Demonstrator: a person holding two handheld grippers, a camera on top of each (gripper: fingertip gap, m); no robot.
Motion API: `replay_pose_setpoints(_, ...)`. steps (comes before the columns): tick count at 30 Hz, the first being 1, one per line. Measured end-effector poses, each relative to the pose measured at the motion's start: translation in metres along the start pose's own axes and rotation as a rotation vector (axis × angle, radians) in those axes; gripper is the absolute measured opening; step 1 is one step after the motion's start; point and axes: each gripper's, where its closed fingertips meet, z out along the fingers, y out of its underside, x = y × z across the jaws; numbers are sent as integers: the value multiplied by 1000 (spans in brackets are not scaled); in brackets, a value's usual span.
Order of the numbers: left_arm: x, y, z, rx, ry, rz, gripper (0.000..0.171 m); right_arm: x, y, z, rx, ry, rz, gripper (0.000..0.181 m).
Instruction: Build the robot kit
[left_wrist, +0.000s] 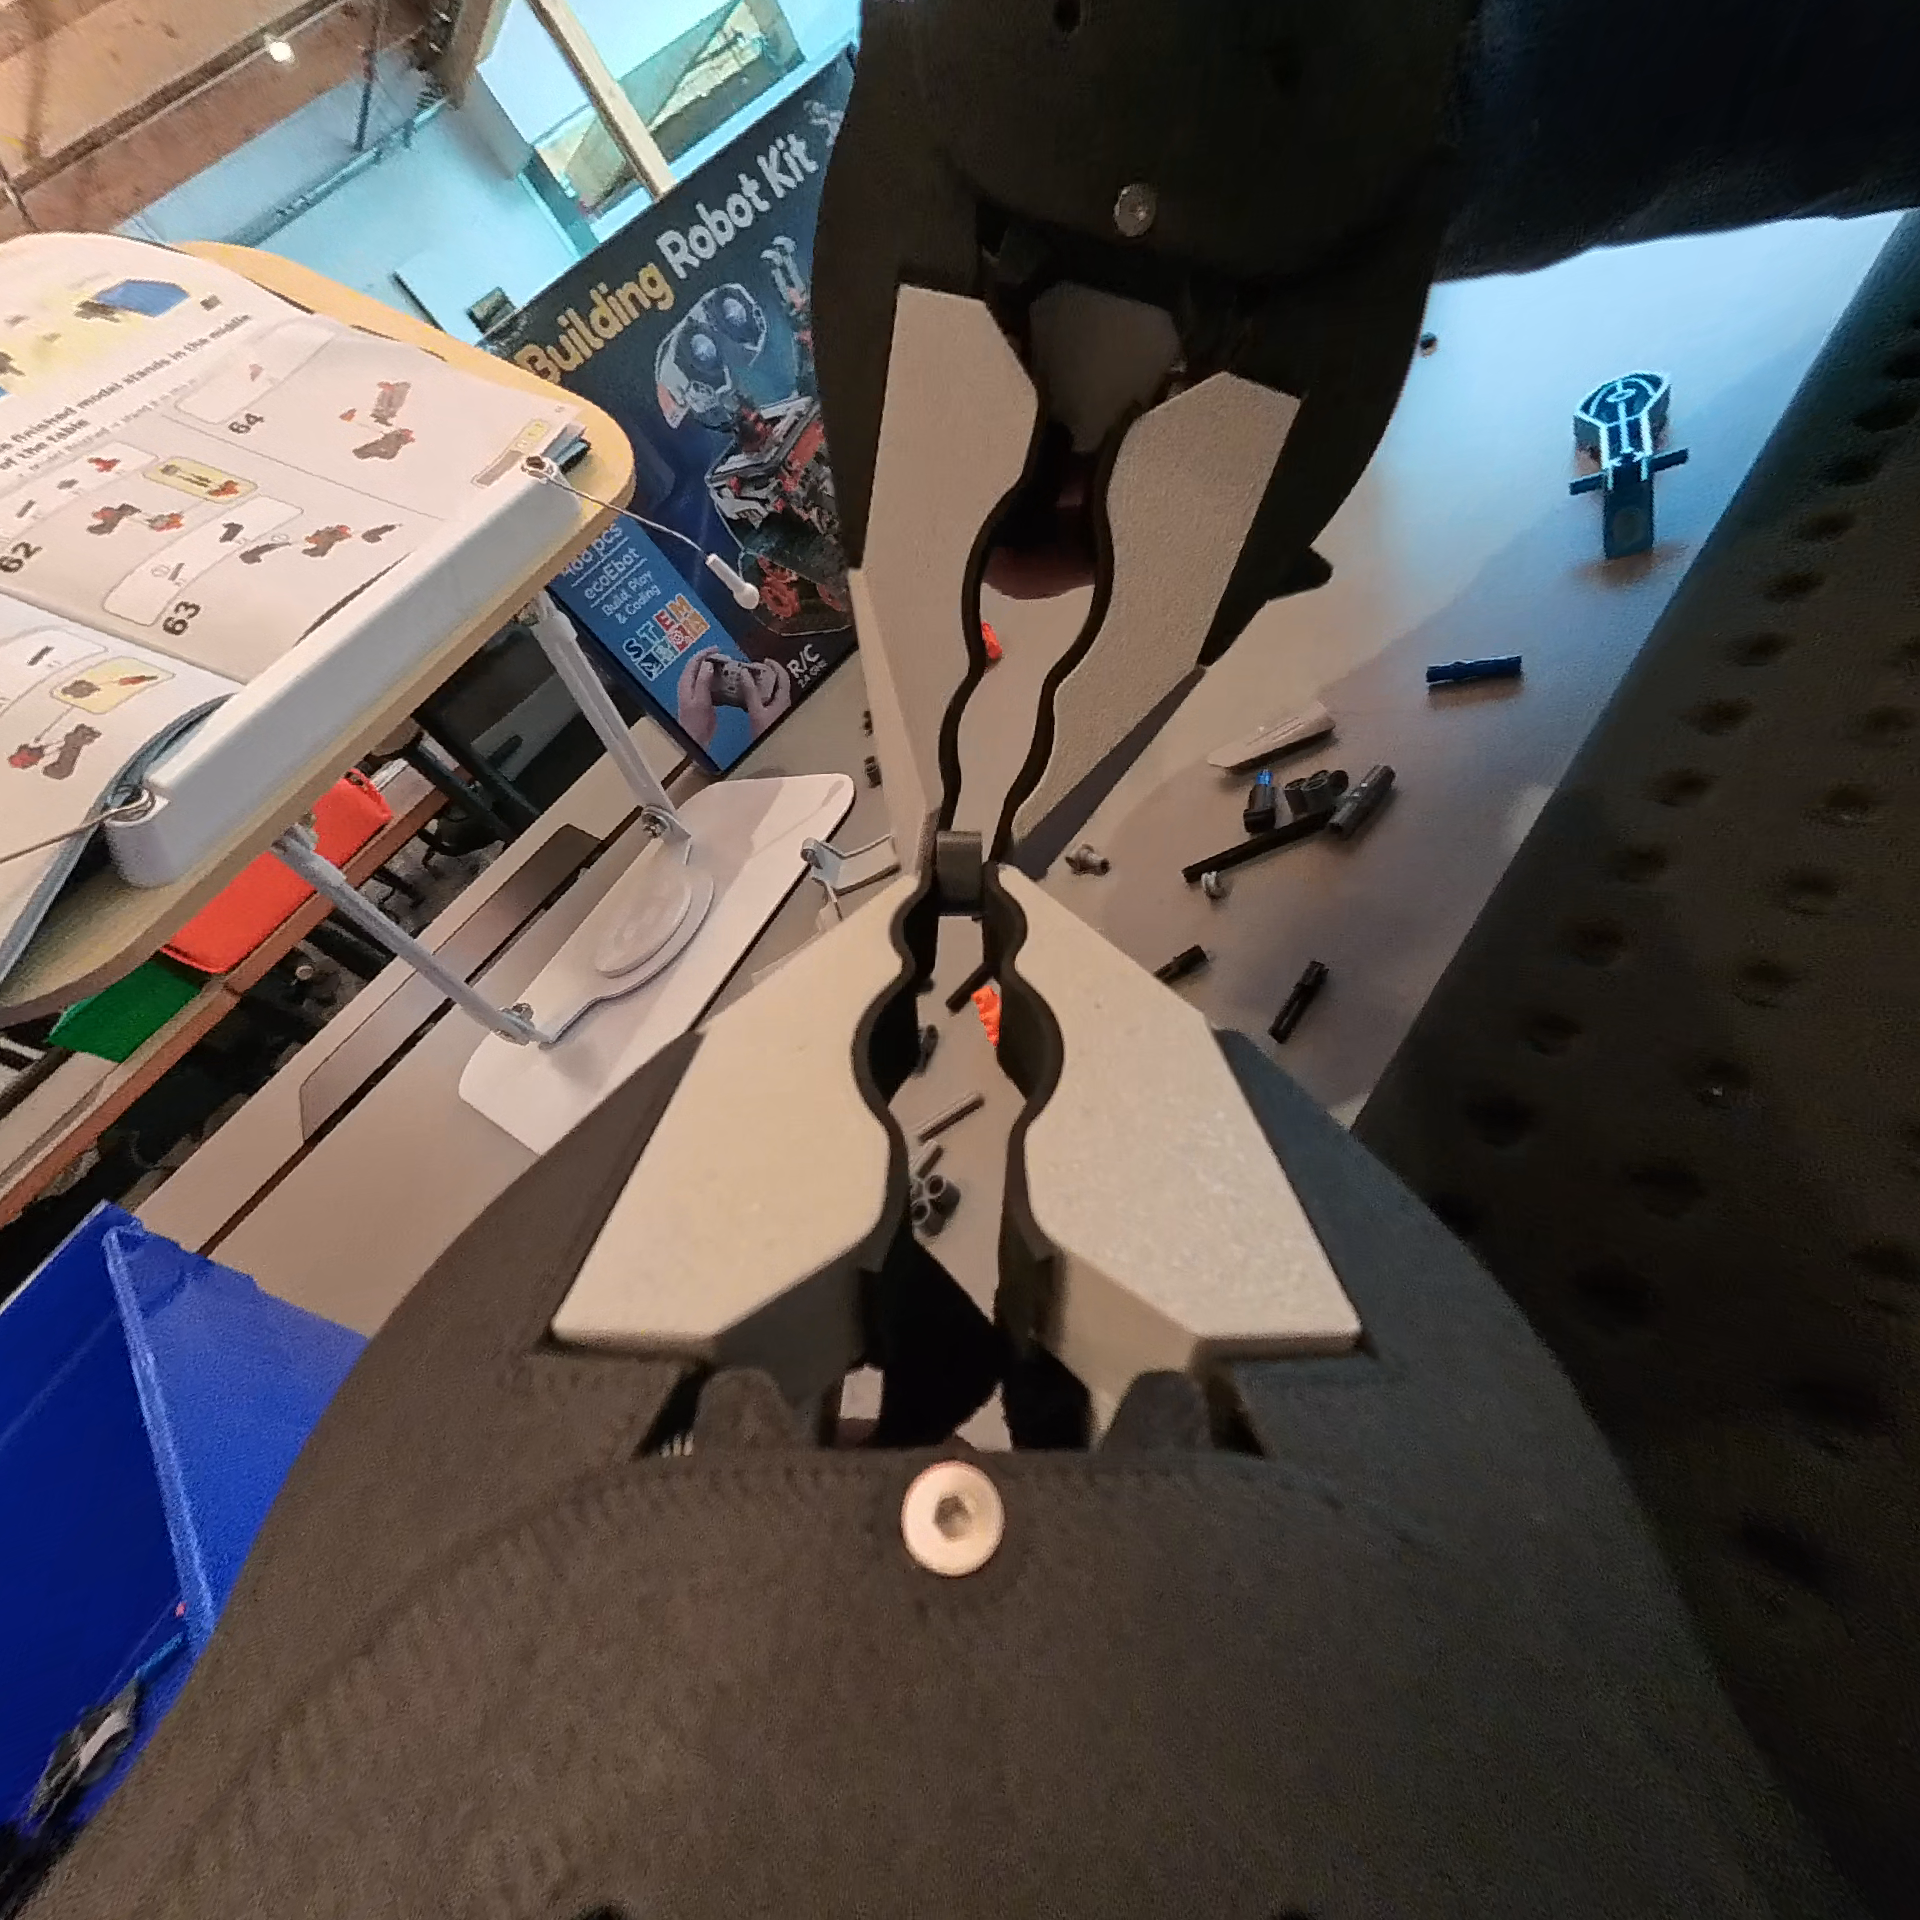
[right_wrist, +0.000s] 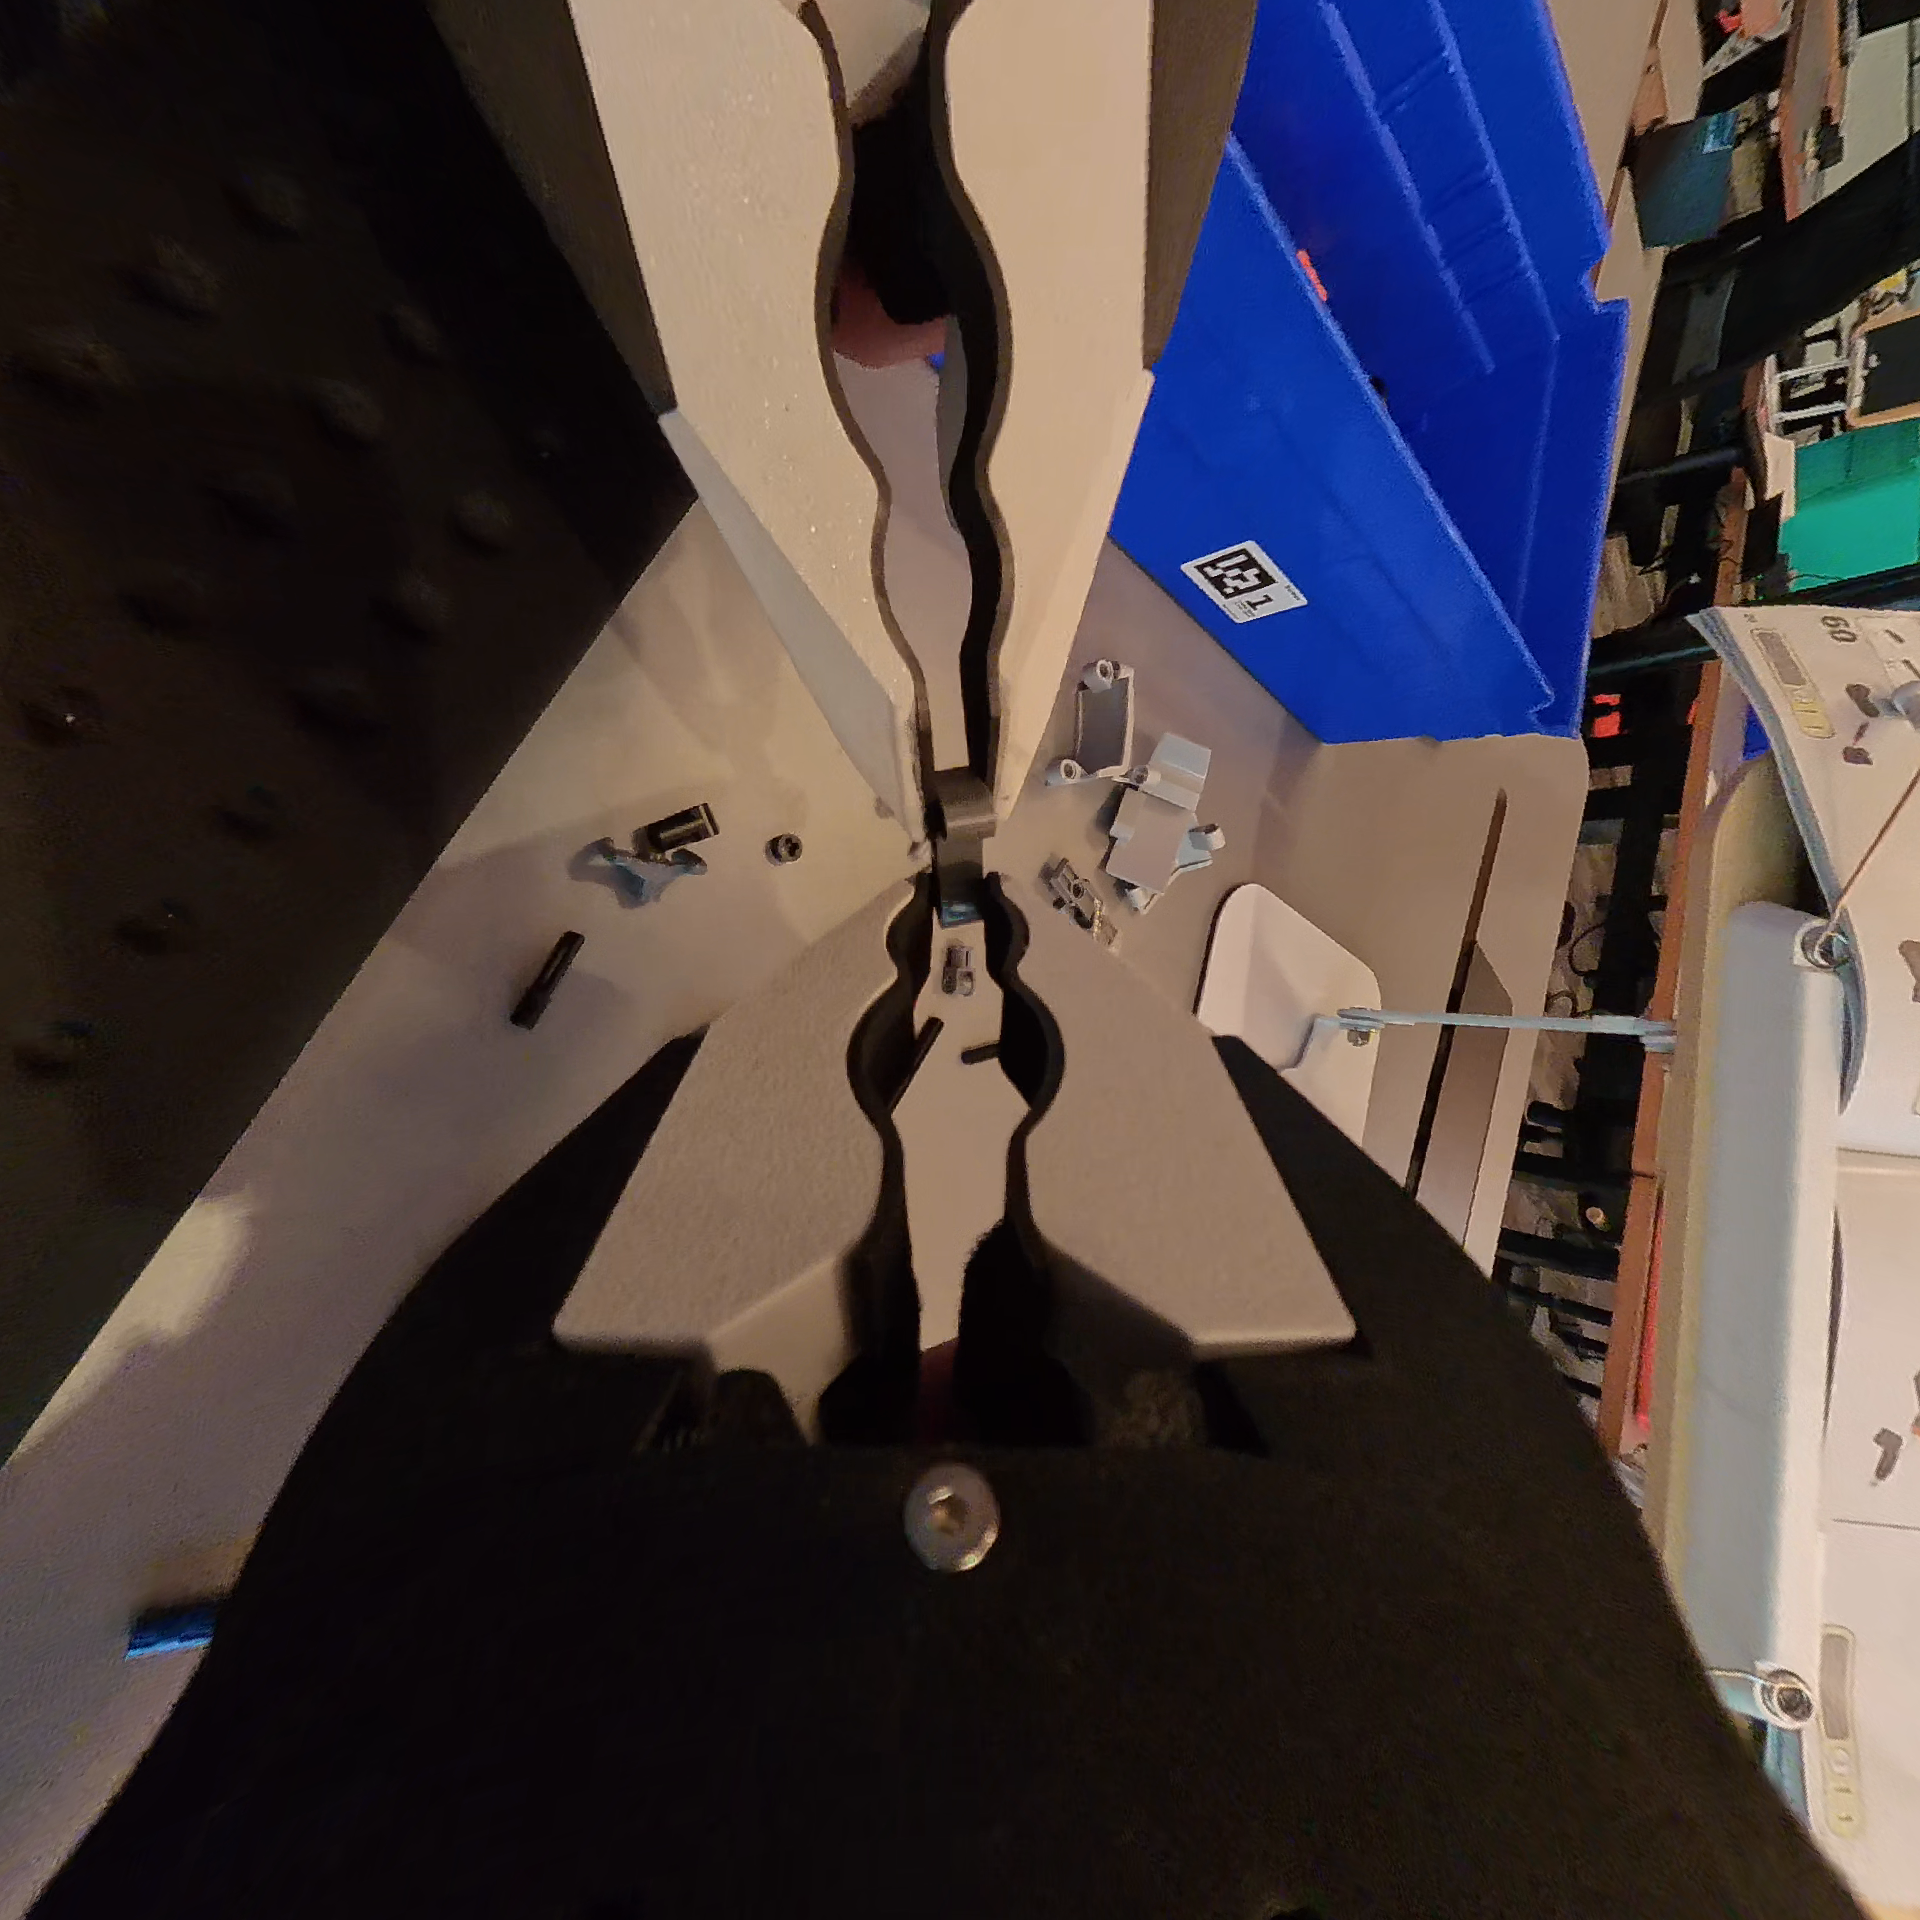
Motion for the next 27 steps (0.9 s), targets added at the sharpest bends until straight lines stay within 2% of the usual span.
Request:
replay_pose_setpoints(6, -10, -9, -6, 77, 28, -160, 6, 6, 3, -7, 59, -10, 118, 16)
replay_pose_setpoints(12, -13, -12, -10, 113, 65, -228, 6, 10, -6, -10, 121, -1, 144, 2)
replay_pose_setpoints(24, -12, 3, -7, 23, 83, -234, 6, 9, -2, -5, 97, -5, 157, 0)
replay_pose_setpoints(27, -16, 7, -4, -3, 53, -230, 6, 7, 2, -6, 70, -39, 251, 0)
